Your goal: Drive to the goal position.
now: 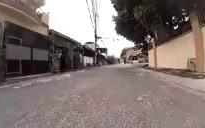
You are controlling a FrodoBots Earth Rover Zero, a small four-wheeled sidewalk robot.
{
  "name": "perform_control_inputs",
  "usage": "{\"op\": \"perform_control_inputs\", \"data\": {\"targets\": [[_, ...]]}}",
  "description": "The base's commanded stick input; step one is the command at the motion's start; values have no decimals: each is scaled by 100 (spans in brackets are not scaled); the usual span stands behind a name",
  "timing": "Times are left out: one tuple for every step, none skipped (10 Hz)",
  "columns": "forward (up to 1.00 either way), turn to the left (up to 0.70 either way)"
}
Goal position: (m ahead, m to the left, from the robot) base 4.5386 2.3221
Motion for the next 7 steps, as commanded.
{"op": "perform_control_inputs", "data": {"targets": [[50, 7], [50, 7], [50, 7], [50, 7], [50, 7], [50, 7], [50, 7]]}}
